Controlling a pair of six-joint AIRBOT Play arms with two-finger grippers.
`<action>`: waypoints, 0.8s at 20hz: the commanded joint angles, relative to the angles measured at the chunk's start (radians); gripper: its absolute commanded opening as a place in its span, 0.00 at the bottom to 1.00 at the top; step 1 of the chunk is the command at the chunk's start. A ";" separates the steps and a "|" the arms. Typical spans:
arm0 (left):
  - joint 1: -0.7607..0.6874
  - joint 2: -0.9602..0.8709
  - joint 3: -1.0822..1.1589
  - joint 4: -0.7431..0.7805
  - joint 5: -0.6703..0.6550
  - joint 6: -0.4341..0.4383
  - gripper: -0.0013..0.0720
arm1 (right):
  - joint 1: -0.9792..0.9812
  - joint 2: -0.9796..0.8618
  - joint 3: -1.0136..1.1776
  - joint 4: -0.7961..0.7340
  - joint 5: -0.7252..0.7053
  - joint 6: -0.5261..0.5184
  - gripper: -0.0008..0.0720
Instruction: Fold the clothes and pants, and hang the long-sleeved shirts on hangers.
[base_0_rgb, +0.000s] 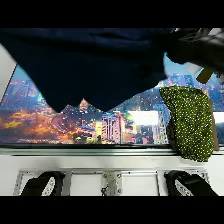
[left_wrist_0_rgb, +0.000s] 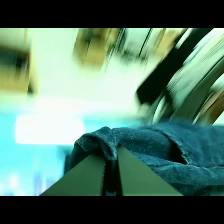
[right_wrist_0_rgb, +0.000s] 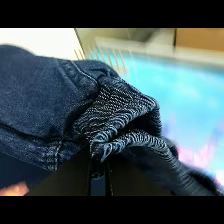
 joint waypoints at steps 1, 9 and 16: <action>-0.011 0.103 0.085 0.008 0.020 -0.001 0.03 | -0.002 0.135 0.035 -0.009 0.033 0.076 0.06; -0.011 -0.119 0.085 0.007 -0.037 -0.001 0.03 | 0.015 0.085 -0.051 -0.049 0.300 0.422 0.06; -0.080 -0.729 0.098 -0.027 -0.020 0.000 0.03 | 0.055 -0.349 -0.253 -0.219 0.233 0.417 0.06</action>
